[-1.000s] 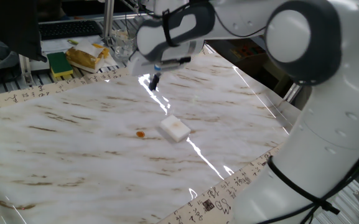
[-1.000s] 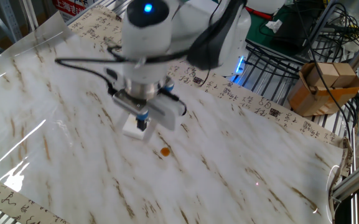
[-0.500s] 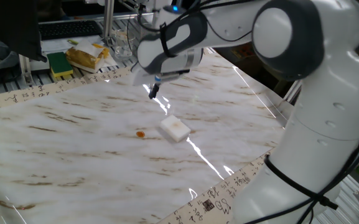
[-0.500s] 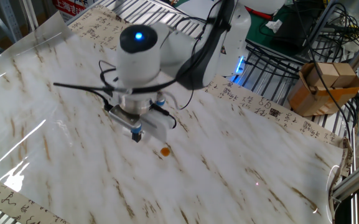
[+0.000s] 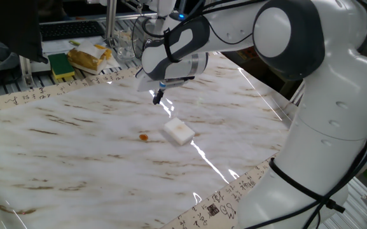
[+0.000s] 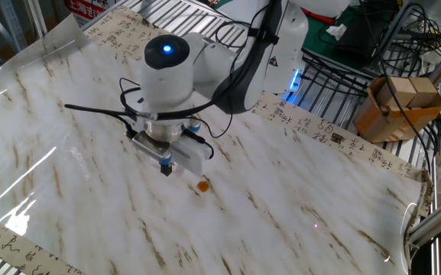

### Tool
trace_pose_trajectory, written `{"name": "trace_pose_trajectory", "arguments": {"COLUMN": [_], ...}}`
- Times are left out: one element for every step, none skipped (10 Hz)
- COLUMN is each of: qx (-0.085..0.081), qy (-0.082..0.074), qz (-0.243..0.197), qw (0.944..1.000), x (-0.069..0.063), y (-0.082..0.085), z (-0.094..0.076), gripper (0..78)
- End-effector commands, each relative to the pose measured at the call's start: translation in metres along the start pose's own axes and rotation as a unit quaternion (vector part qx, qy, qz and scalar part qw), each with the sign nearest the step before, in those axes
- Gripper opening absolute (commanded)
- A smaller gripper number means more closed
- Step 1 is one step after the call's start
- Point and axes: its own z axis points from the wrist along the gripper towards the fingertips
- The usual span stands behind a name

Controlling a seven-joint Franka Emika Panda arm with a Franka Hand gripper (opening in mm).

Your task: Clean the tabletop with a sponge

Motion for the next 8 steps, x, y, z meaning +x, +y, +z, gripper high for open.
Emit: {"name": "trace_pose_trajectory", "arguments": {"qx": [0.004,0.008,0.013,0.021,0.022,0.024,0.023,0.022], "qy": [0.004,0.006,0.009,0.027,0.030,0.038,0.041,0.042], "qz": [-0.004,-0.006,-0.006,-0.007,-0.006,-0.003,-0.004,-0.013], "qw": [1.0000,0.9999,0.9999,0.9994,0.9993,0.9990,0.9989,0.9988], "x": [-0.0009,-0.0009,-0.0009,-0.0009,-0.0009,-0.0009,-0.0009,-0.0009], "y": [-0.0003,-0.0003,-0.0003,-0.0003,-0.0003,-0.0003,-0.0003,-0.0003], "z": [-0.0012,-0.0012,-0.0012,-0.0012,-0.0012,-0.0012,-0.0012,-0.0012], "gripper": [0.0,0.0,0.0,0.0,0.0,0.0,0.0,0.0]}}
